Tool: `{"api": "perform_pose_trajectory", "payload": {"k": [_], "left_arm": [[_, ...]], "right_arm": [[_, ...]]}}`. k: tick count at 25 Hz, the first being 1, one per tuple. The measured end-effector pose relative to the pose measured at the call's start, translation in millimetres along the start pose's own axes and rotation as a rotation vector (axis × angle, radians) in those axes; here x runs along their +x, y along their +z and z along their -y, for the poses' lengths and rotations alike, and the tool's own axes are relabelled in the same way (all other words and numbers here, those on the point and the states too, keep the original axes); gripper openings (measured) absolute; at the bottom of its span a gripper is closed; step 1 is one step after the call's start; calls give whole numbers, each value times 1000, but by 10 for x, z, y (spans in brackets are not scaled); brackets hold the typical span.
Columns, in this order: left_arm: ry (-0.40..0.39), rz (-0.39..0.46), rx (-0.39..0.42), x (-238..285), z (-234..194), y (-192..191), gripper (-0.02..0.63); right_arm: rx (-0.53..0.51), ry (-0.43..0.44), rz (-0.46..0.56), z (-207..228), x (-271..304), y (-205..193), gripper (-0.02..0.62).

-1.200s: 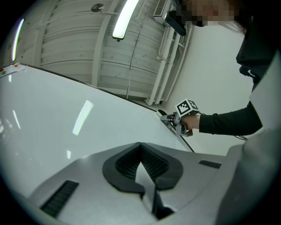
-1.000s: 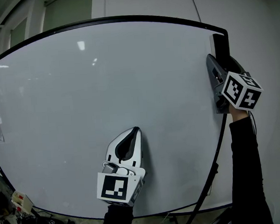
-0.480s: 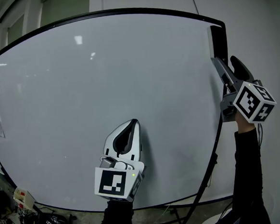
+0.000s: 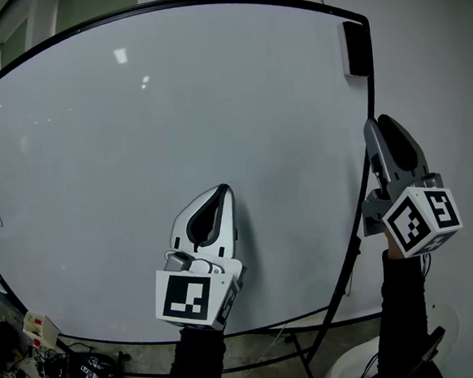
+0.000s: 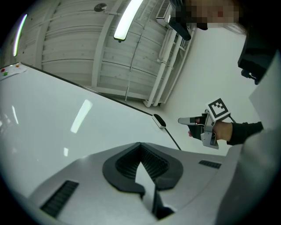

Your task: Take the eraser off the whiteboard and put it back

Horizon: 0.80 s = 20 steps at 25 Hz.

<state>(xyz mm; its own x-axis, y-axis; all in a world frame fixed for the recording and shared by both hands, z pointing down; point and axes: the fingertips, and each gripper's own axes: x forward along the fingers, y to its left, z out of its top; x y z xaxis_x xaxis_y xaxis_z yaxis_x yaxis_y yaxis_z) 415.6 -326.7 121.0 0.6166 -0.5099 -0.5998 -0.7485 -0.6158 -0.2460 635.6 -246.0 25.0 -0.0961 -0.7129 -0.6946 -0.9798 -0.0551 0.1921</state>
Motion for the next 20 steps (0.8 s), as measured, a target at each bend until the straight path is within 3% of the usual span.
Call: {"api": "perform_pose_trajectory", "payload": {"k": [8, 13, 20], "left_arm": [[2, -8, -26, -82, 65, -3, 6], [3, -11, -31, -131, 88, -7, 6], [11, -43, -29, -166, 100, -43, 6]], "right_arm": [[30, -18, -38, -224, -445, -223, 87], [42, -49, -49, -240, -615, -273, 28], [76, -72, -74, -252, -738, -446, 11]]}}
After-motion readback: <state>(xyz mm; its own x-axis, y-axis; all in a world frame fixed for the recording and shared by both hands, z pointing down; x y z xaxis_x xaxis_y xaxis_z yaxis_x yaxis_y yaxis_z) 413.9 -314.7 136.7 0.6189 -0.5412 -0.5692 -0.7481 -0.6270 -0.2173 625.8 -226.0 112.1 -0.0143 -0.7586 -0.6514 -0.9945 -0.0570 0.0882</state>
